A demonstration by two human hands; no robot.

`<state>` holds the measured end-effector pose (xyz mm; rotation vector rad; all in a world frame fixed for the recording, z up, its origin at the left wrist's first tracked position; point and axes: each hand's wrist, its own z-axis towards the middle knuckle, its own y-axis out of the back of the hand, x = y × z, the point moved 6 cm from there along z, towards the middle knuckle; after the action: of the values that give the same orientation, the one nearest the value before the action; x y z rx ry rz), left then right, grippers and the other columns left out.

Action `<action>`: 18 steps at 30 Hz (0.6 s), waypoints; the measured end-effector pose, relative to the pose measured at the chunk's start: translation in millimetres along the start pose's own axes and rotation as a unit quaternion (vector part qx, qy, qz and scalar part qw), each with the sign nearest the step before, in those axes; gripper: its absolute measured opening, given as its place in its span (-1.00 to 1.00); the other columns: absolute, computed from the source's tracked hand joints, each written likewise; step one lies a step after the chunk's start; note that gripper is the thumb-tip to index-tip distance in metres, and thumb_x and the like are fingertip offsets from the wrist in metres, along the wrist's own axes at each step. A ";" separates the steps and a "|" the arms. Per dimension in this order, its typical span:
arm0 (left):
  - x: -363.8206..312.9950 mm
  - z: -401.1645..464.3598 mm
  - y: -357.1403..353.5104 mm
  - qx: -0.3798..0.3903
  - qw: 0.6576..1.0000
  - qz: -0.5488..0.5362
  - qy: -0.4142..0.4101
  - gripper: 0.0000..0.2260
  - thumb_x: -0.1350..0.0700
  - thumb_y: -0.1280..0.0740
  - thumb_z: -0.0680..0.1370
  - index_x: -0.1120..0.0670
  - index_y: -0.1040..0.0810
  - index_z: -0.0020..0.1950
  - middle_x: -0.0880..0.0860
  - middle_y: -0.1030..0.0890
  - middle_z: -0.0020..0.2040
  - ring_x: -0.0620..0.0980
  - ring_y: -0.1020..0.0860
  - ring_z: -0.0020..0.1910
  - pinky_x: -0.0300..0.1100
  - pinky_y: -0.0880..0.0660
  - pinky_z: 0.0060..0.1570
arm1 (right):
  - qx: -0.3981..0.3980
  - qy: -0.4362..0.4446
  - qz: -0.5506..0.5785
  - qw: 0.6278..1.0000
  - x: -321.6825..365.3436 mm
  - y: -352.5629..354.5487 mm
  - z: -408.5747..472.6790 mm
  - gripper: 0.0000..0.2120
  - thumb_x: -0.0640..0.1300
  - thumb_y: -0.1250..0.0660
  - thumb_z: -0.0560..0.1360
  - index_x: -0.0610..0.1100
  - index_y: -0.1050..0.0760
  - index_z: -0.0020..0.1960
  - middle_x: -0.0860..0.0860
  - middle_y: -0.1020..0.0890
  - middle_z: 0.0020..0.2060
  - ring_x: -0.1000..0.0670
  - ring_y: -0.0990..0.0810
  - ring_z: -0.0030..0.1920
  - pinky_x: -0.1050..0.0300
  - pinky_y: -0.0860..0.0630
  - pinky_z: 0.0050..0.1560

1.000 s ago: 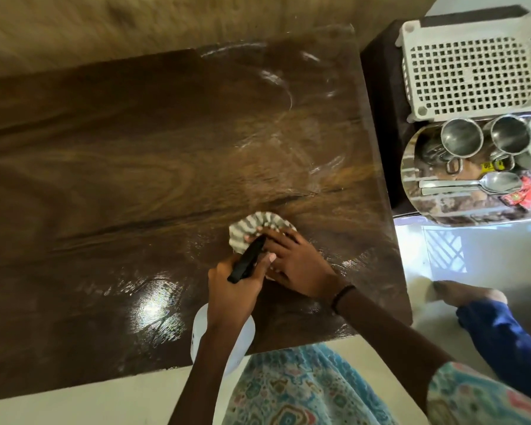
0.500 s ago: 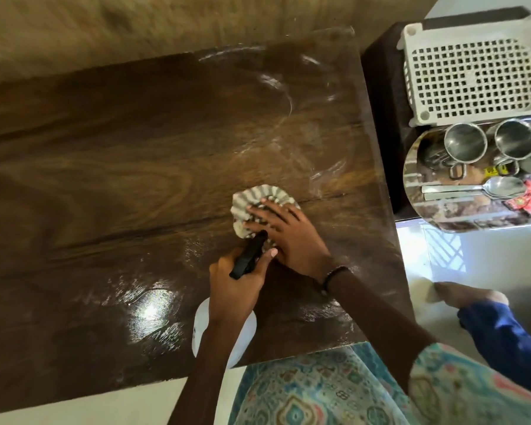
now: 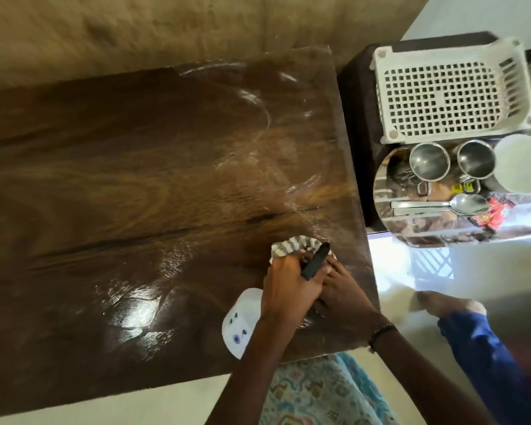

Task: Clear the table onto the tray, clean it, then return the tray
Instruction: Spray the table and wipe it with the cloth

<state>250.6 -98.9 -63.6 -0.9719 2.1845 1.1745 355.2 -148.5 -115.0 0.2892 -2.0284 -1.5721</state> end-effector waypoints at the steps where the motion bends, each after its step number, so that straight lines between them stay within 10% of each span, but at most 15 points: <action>1: -1.0 1.5 -3.8 -0.003 1.000 0.006 0.008 -0.72 -0.14 -0.44 0.41 0.07 -0.62 -0.14 0.08 -0.65 -0.20 0.12 -0.60 -0.14 -0.19 -0.39 -0.25 | 0.001 0.005 -0.003 1.000 -0.9 0.1 -0.1 -0.62 0.01 -0.14 0.48 -0.08 -0.63 0.13 -0.06 -0.64 0.17 -0.13 -0.58 0.23 -0.09 -0.23 0.34; 9: 0.3 6.8 -9.9 -0.009 0.999 0.016 0.033 -0.68 -0.16 -0.44 0.40 0.08 -0.63 -0.11 0.10 -0.66 -0.16 0.13 -0.61 -0.10 -0.07 -0.53 -0.13 | -0.009 -0.017 0.000 1.000 -14.7 -0.9 -6.2 -0.61 0.03 -0.11 0.53 -0.09 -0.60 0.16 -0.06 -0.63 0.17 -0.11 -0.41 0.34 -0.04 -0.15 0.40; 18: 1.6 18.2 22.6 -0.073 0.995 -0.071 0.020 -0.70 -0.16 -0.50 0.33 0.07 -0.61 -0.27 -0.09 -0.62 -0.37 -0.13 -0.61 -0.32 -0.13 -0.57 -0.23 | -0.092 -0.251 0.075 0.961 -79.6 28.1 35.7 -0.56 0.09 -0.07 0.62 0.02 -0.29 0.48 -0.02 -0.22 0.52 -0.10 -0.10 0.54 -0.15 -0.15 0.47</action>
<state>233.6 -75.4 -62.6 -1.2022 2.0441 1.2703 406.0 -72.3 -117.5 -0.3663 -2.1767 -1.8535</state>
